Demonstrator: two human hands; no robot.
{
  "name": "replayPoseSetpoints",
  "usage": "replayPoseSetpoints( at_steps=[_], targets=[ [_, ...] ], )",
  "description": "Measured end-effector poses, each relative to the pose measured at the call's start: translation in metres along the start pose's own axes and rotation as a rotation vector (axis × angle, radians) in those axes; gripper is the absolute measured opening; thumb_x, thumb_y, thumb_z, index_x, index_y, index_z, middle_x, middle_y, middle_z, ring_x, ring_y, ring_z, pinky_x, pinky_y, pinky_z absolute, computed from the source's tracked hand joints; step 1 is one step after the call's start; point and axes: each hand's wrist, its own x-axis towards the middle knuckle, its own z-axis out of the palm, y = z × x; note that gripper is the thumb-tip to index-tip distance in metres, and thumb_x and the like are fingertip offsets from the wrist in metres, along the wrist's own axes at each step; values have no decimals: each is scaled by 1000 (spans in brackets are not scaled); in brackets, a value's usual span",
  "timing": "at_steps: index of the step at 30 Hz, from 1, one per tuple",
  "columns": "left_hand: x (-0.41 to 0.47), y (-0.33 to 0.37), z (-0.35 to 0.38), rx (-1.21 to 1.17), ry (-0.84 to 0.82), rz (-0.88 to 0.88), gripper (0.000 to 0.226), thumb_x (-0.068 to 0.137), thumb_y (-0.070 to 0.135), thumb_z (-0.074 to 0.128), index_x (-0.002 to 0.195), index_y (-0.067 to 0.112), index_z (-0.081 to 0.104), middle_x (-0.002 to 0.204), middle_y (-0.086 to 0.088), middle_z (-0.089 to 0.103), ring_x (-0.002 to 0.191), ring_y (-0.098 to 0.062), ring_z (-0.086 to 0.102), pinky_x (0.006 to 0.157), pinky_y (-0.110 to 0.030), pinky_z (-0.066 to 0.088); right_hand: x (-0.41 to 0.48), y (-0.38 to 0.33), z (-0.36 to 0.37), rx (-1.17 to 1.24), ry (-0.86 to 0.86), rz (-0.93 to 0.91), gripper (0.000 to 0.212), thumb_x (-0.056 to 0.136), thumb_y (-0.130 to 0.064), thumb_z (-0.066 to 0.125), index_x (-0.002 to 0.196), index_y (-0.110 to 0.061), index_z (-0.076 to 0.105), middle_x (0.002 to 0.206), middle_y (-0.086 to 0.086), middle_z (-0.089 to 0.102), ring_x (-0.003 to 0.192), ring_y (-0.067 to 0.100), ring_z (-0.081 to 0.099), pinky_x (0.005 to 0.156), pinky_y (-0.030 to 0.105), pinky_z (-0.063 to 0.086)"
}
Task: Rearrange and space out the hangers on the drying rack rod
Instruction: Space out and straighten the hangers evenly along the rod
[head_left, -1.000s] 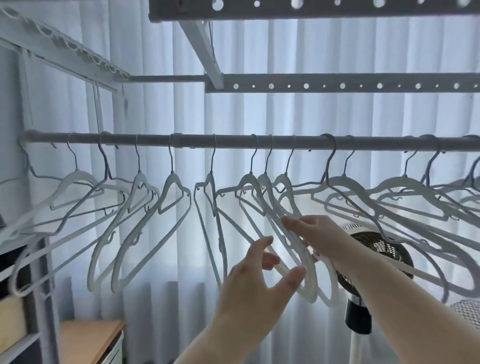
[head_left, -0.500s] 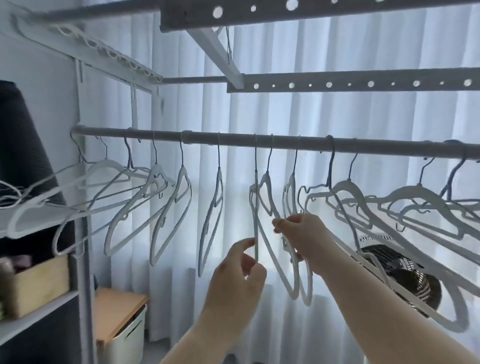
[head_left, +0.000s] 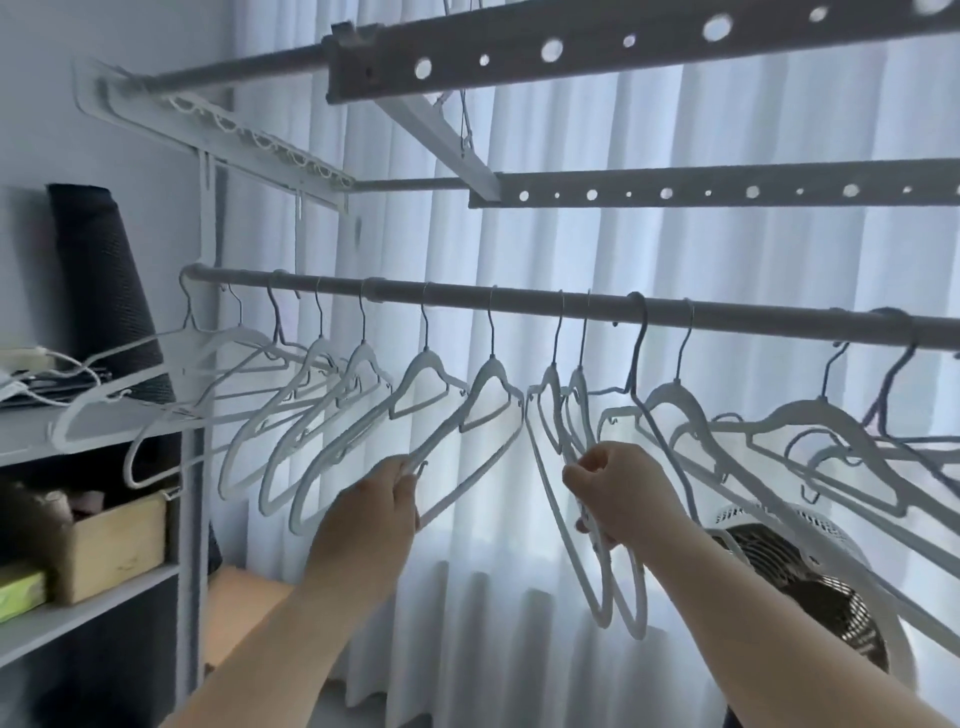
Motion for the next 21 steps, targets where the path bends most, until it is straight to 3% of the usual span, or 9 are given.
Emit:
replayPoseSetpoints(
  at_steps=[3, 6, 8, 12, 14, 18, 21],
  targets=[
    [5, -1, -3, 27, 0, -17, 22, 96, 14, 34, 102, 17, 54, 67, 7, 58, 71, -19, 52, 61, -29, 36, -2, 0, -4, -36, -6, -14, 12, 85, -14, 47, 77, -10, 55, 54, 3, 54, 69, 36, 71, 63, 41, 56],
    [8, 3, -4, 45, 0, -37, 32, 94, 17, 40, 125, 16, 49, 104, -7, 67, 98, -28, 57, 76, -29, 40, -3, 0, -5, -60, 6, -14, 10, 86, -18, 48, 84, -11, 55, 56, 1, 55, 50, 28, 64, 49, 28, 52],
    [11, 5, -4, 105, -18, -38, 35, 93, 20, 43, 128, 16, 46, 115, -8, 64, 105, -28, 57, 78, -27, 39, -4, 1, -6, -94, 2, -19, 11, 88, -23, 49, 87, -13, 55, 59, -3, 54, 37, 17, 54, 43, 22, 46],
    [19, 3, -3, 212, -86, 16, 27, 95, 19, 38, 114, 12, 55, 98, -8, 69, 93, -30, 63, 83, -35, 49, -5, 0, -5, -109, -15, -30, 16, 90, -31, 49, 90, -16, 55, 90, -1, 53, 34, 14, 50, 41, 20, 43],
    [22, 1, -4, 221, -77, 19, 25, 95, 17, 36, 109, 11, 56, 94, -7, 69, 91, -30, 64, 82, -36, 50, -4, -1, -5, -110, -16, -38, 17, 90, -33, 49, 91, -17, 54, 97, -1, 51, 35, 14, 50, 36, 16, 41],
    [26, -2, -9, 236, -51, 12, 26, 94, 18, 38, 108, 11, 58, 96, -10, 70, 91, -32, 63, 83, -39, 50, -4, 0, -2, -101, -15, -40, 26, 89, -39, 50, 101, -17, 57, 107, 0, 50, 42, 17, 55, 38, 15, 43],
    [28, 0, -14, 224, -9, 3, 30, 93, 22, 41, 121, 17, 53, 109, -6, 67, 102, -29, 60, 86, -33, 47, -4, 0, -2, -97, 7, -44, 33, 89, -40, 51, 112, -17, 56, 116, 2, 52, 50, 21, 58, 45, 19, 47]
  ],
)
